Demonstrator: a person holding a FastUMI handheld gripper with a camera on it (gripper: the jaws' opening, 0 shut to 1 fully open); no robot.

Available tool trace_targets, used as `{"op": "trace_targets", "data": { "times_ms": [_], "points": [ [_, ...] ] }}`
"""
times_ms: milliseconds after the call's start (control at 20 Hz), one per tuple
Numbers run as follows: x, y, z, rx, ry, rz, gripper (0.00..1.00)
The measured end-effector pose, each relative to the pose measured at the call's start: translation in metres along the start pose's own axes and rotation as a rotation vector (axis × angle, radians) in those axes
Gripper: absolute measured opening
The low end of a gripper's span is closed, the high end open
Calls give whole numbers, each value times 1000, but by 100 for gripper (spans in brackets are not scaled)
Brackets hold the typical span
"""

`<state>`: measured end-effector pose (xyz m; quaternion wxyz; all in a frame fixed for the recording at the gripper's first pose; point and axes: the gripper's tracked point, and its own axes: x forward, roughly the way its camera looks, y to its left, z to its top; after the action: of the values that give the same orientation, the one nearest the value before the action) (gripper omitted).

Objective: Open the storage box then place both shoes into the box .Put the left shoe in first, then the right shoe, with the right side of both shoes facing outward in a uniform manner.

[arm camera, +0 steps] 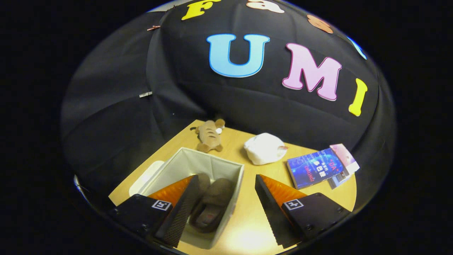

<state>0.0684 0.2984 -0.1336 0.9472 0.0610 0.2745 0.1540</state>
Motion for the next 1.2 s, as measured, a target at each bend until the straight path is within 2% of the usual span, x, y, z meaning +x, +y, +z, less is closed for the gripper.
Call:
{"op": "trace_targets", "data": {
  "times_ms": [350,650,950,1200],
  "points": [
    [-51,-104,51,-27,-185,-110,98],
    [-110,-176,80,16,-309,-191,98],
    [-165,-211,83,0,-397,-260,98],
    [-189,-221,71,45,-395,-285,98]
  ]
}}
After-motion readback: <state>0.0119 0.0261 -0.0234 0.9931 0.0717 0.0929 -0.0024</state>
